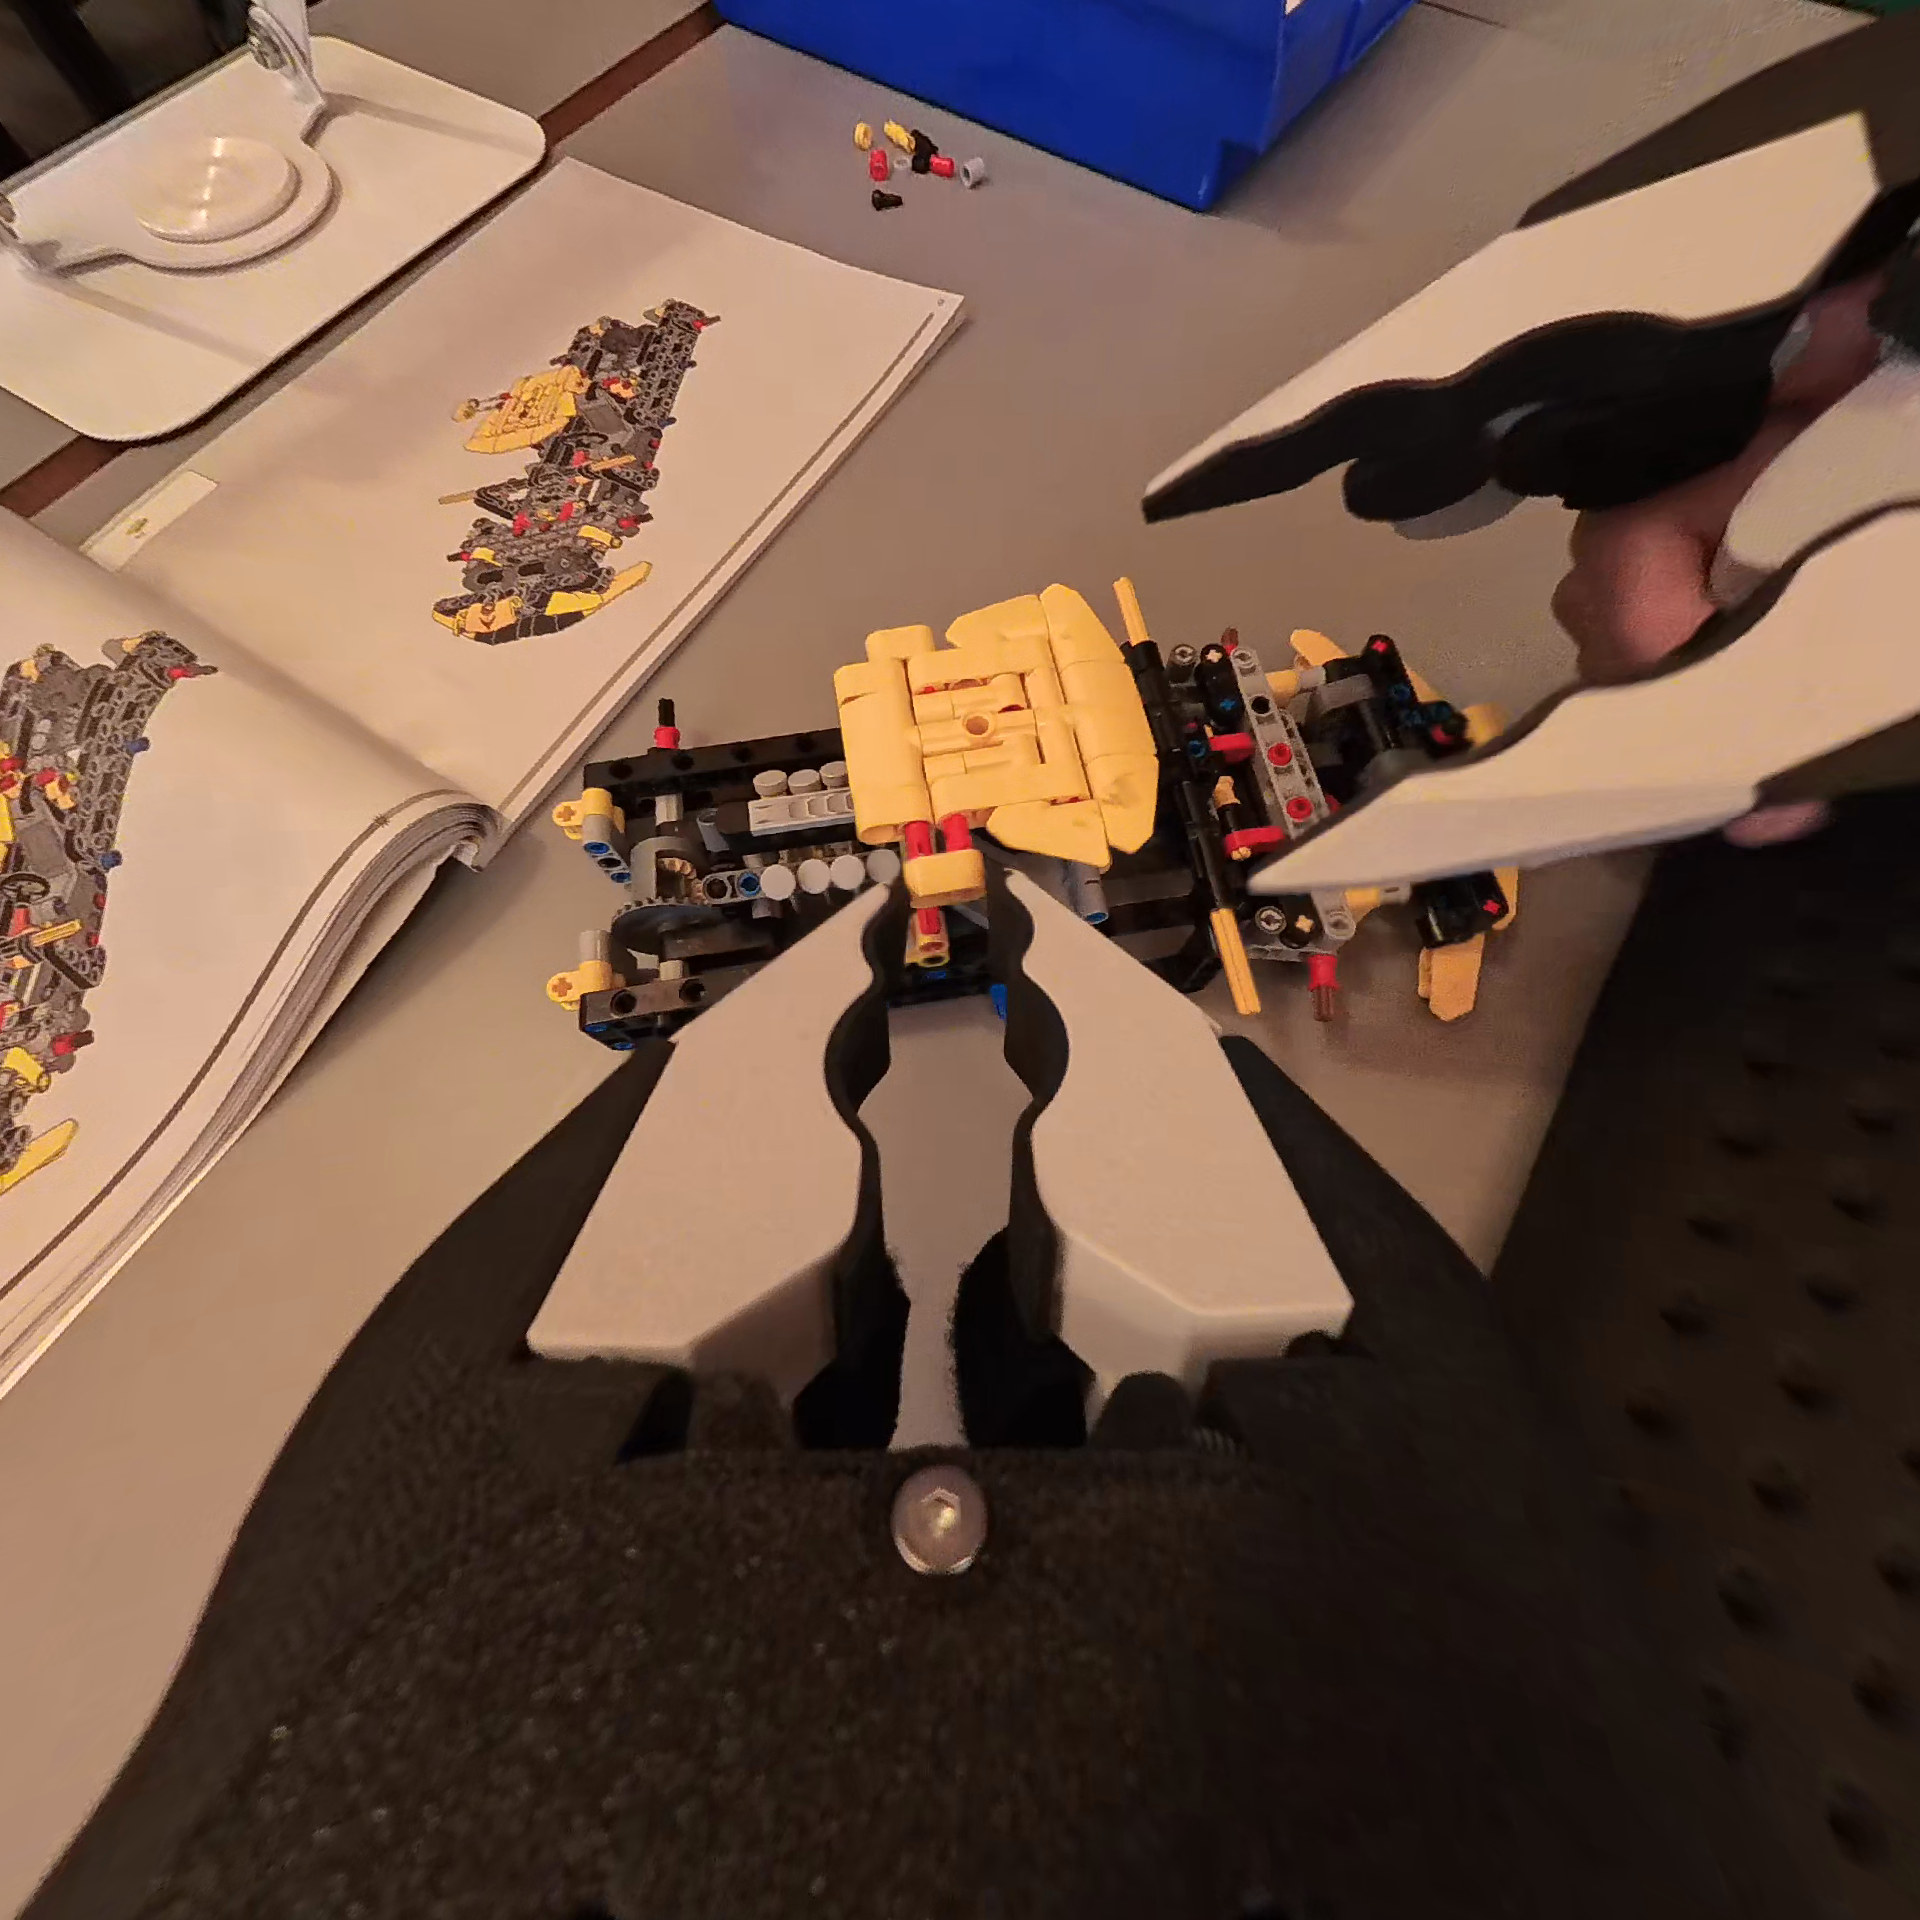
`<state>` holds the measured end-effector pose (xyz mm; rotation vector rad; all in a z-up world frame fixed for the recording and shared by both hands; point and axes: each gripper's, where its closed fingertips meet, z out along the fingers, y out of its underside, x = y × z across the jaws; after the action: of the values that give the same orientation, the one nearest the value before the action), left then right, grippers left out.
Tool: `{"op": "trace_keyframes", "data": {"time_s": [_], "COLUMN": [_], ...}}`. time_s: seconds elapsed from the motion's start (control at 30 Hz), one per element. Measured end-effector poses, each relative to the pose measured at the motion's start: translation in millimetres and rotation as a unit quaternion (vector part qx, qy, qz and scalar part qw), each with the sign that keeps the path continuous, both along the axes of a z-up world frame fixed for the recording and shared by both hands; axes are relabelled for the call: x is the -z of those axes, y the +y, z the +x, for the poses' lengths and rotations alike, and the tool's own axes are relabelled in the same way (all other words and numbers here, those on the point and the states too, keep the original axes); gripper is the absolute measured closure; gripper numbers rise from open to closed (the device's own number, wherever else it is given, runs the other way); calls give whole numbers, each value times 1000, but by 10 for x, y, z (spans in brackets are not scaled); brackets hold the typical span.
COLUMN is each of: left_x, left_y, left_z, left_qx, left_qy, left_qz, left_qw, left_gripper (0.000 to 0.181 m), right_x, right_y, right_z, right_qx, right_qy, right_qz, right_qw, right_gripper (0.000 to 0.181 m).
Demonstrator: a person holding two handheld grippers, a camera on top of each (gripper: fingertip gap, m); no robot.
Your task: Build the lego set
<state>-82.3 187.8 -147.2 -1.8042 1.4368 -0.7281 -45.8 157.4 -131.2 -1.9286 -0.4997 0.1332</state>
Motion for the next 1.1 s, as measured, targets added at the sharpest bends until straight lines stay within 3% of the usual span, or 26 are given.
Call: {"op": "trace_keyframes", "data": {"time_s": [0.13, 0.33, 0.4, 0.5, 0.77, 0.93, 1.1], "left_x": [33, 27, 16, 6, -4, 32, 102], "left_y": [-11, 6, 15, 17, 15, 13, 20], "left_z": [2, 23, 28, 39, 53, 66, 88], "left_qx": [4, 11, 10, 13, 4, 1, 21], "left_qy": [25, 32, 33, 38, 49, 33, 52], "left_qz": [2, -3, -3, -3, -19, 8, 26], "left_qw": [1000, 999, 999, 999, 999, 999, 998], "left_gripper": [166, 166, 166, 166, 166, 166, 166], "right_x": [53, 240, 326, 300, 302, 357, 360], "right_y": [179, 369, 382, 386, 393, 338, 338], "right_z": [-70, -56, -49, -89, -69, -26, -68], "right_qx": [27, 9, -4, -19, -18, -30, -46], "right_qy": [-80, -71, -76, -71, -77, -68, -75], "right_qz": [4, -58, -81, -84, -75, -108, -88], "right_qw": [996, 996, 994, 994, 994, 991, 992], "right_gripper": [104, 86, 87, 104, 109, 103, 107]}}
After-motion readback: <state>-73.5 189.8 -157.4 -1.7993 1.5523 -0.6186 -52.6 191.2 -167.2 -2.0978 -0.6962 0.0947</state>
